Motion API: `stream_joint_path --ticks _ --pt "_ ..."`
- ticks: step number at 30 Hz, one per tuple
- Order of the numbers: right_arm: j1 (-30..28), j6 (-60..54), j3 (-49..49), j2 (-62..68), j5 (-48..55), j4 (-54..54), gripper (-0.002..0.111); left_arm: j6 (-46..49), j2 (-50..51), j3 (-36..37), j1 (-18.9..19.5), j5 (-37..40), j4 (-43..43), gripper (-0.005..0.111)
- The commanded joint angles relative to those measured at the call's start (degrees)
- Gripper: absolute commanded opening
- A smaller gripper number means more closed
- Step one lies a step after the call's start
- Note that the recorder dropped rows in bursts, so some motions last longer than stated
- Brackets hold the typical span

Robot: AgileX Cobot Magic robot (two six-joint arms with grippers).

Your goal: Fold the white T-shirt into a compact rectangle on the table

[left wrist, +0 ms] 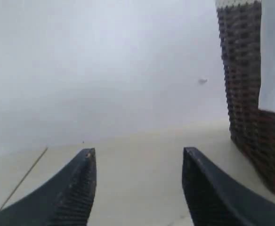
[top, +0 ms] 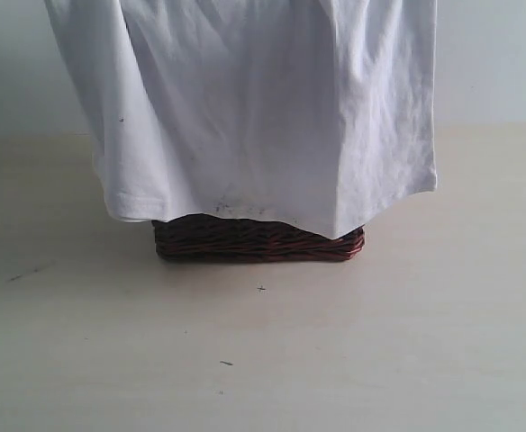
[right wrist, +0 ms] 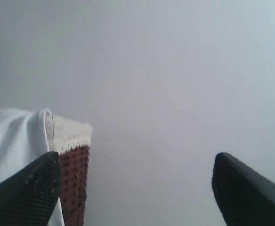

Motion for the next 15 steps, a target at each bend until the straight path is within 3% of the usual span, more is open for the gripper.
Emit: stream_joint_path --ticks 1,6,12,15 --pt "-0.3 12.8 0.3 -0.3 -11.6 0.0 0.083 0.0 -0.4 -0.1 0.1 -6.9 -0.5 0.054" --pt "-0.3 19.2 0.3 -0.3 -24.1 0.0 0.083 -4.7 -0.4 -0.1 0.1 -14.0 -0.3 0.054" --pt "-0.3 20.6 0.3 -0.3 -24.7 -2.6 0.083 -15.8 -0.4 -0.1 0.1 -15.8 -0.3 0.054" --pt "-0.3 19.7 0.3 -0.3 -24.6 -2.6 0.083 -16.5 -0.4 -0.1 0.1 -15.7 -0.3 0.054"
